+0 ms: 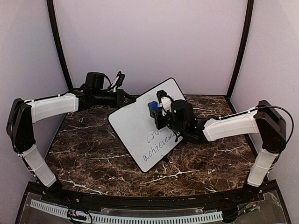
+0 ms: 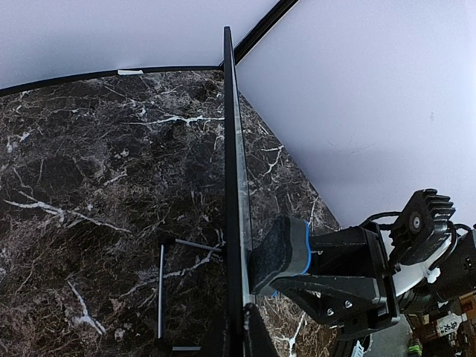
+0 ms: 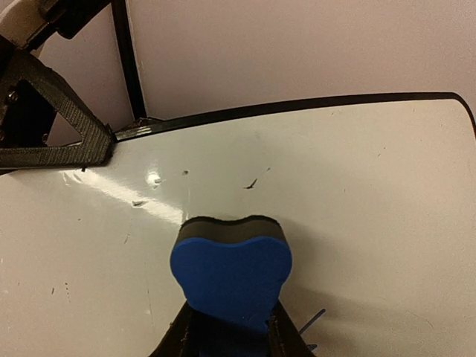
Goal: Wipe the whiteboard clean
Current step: Erase the whiteboard at the center of the board.
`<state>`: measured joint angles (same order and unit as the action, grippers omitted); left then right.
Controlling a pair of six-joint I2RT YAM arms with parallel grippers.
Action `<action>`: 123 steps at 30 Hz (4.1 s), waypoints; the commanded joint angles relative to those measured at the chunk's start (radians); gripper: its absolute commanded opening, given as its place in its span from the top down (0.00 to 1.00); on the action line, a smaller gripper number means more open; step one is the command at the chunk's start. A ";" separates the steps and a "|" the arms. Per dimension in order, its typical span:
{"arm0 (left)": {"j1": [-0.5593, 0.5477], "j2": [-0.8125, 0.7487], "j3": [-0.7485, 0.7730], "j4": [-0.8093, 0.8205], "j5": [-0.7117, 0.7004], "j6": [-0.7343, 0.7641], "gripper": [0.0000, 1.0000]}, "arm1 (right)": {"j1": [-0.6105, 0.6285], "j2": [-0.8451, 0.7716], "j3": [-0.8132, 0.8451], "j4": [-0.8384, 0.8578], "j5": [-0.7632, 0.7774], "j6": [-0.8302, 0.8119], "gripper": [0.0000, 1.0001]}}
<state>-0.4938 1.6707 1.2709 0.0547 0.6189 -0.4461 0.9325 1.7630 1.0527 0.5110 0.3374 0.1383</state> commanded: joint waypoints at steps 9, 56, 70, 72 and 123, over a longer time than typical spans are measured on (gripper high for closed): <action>-0.042 -0.005 -0.017 0.008 0.085 0.020 1.00 | -0.043 -0.043 -0.125 -0.001 0.005 0.023 0.75; -0.048 -0.007 -0.015 0.004 0.090 0.021 1.00 | -0.027 0.026 0.040 -0.077 0.035 -0.029 0.75; -0.054 -0.004 -0.016 0.005 0.089 0.021 1.00 | -0.062 -0.056 -0.106 -0.055 0.047 -0.002 0.75; -0.055 -0.002 -0.016 0.004 0.087 0.021 1.00 | -0.067 -0.042 -0.066 -0.054 0.041 -0.011 0.75; -0.067 0.012 -0.010 -0.014 0.071 0.039 1.00 | -0.093 -0.067 -0.108 -0.088 0.017 0.020 0.75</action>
<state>-0.4976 1.6707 1.2709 0.0559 0.6201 -0.4564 0.8433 1.7397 1.0321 0.4603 0.3698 0.1417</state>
